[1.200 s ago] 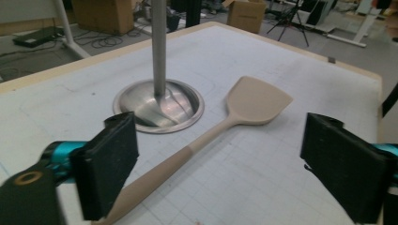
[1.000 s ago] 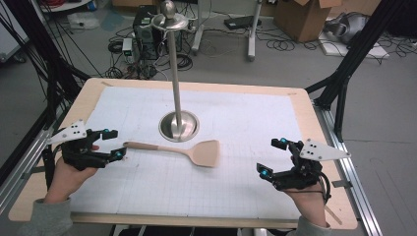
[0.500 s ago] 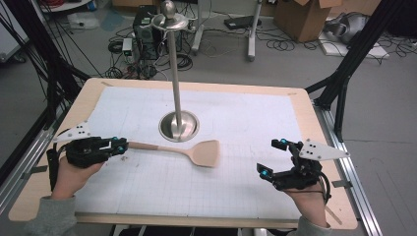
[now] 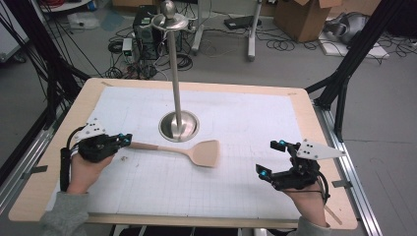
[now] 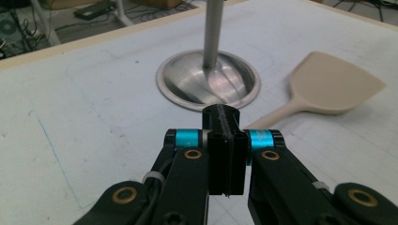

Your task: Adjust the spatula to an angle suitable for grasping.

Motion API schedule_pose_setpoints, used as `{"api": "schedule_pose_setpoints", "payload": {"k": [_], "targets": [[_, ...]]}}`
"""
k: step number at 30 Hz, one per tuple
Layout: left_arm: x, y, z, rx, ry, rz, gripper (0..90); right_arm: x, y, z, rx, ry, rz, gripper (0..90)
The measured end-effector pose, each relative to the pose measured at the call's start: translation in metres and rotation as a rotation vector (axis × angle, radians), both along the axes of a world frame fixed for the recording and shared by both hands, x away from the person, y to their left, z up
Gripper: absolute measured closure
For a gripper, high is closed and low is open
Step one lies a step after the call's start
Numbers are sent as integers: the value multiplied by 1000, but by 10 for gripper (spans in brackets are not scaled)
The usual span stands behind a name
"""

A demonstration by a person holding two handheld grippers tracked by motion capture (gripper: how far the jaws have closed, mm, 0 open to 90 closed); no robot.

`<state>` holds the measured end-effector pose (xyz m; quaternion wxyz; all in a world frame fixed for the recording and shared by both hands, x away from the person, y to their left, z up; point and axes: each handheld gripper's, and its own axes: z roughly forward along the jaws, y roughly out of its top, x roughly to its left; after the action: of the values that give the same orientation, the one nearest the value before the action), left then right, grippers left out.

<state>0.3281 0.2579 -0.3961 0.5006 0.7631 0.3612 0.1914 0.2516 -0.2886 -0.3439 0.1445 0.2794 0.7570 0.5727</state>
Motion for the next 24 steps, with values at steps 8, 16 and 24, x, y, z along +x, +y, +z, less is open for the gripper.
{"api": "schedule_pose_setpoints", "payload": {"k": [8,16,24], "targets": [[14,-6,-15,26,34,11,897,5,-4,-7,1,25,-22,60],[17,-11,-27,60,77,-9,896,3,-6,-7,3,23,-23,59],[20,-13,-36,80,111,-8,896,0,-7,-2,39,4,3,60]]}}
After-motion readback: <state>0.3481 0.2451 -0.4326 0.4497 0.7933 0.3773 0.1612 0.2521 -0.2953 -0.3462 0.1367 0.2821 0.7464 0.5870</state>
